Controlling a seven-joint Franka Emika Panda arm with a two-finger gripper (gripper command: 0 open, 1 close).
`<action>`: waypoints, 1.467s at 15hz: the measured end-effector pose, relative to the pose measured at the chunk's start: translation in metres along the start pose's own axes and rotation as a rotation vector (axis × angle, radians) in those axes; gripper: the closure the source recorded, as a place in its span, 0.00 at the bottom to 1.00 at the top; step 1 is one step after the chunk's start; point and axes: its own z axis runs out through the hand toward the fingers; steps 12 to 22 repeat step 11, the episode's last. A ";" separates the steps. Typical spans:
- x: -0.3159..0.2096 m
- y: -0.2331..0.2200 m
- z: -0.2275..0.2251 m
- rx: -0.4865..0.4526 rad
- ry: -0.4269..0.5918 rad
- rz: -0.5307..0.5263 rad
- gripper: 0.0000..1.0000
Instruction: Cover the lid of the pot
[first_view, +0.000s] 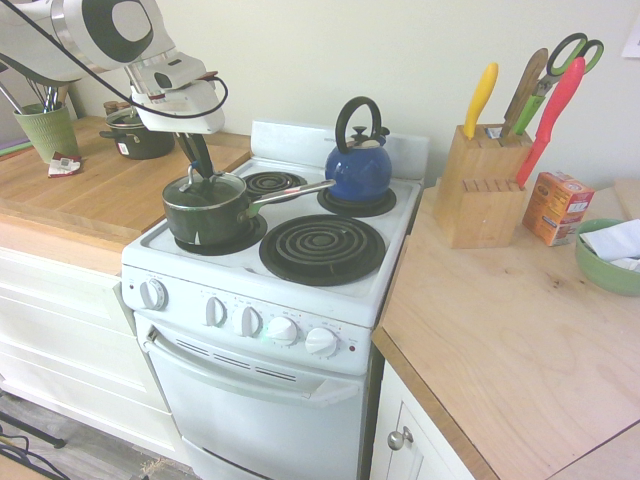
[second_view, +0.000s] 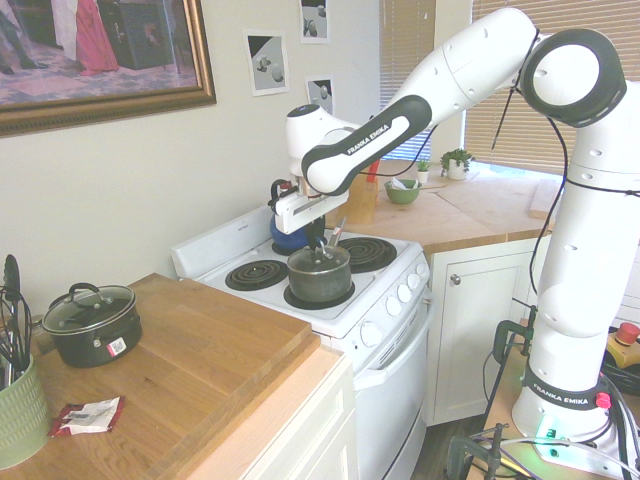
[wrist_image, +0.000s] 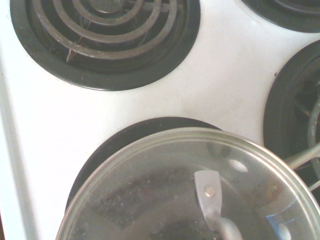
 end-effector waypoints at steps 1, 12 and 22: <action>0.000 0.000 0.000 0.000 -0.001 0.001 0.00; -0.001 0.007 -0.025 0.030 -0.021 0.021 0.00; -0.001 0.007 -0.025 0.030 -0.021 0.021 0.00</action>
